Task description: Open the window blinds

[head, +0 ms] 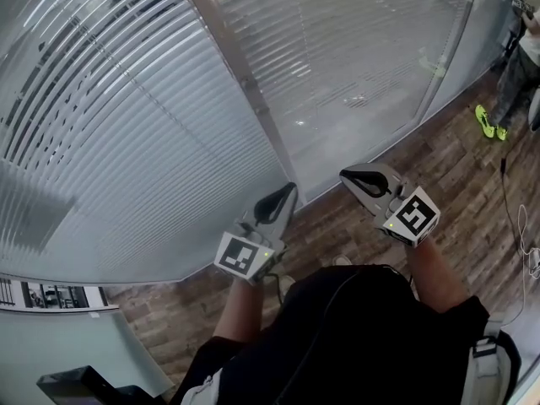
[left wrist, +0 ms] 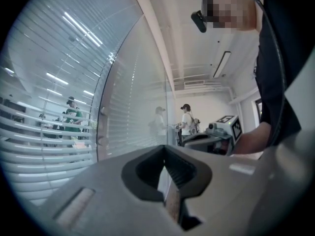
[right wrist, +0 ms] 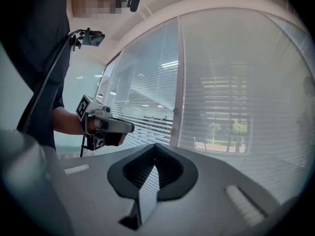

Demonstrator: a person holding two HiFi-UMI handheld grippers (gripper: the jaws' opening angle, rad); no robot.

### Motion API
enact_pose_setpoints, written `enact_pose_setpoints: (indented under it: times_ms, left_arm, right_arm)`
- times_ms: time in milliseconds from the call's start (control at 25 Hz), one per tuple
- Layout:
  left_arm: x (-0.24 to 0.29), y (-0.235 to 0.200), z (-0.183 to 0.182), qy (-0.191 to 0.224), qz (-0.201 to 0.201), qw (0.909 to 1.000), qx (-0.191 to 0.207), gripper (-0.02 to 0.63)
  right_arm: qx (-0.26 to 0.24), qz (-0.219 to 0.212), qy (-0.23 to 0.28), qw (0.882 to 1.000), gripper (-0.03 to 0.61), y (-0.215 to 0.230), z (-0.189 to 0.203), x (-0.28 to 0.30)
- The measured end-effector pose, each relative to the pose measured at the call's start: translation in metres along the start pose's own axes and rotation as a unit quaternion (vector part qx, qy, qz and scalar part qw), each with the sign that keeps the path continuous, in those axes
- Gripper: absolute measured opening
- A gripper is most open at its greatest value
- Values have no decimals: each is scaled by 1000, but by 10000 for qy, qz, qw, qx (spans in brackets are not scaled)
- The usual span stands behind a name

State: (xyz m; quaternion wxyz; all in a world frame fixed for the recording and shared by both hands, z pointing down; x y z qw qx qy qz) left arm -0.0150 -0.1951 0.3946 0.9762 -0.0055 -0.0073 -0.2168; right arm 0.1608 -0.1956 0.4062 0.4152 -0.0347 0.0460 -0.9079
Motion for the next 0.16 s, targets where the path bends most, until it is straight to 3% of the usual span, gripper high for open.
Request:
enact_pose_setpoints:
  times_ms: [160]
  left_arm:
    - [8, 4, 1, -42, 58, 10000, 20, 5]
  right_arm:
    - [15, 53, 4, 10000, 5, 7, 4, -8]
Point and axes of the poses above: the fingertips, and each gripper's own axes: x forward along the fingers, y to its right, z out of its underside, the point moved 6 cm from there along -x, backward along the fingers, and after that the axes turned 11 degrees about z, right-handed, at the moved point
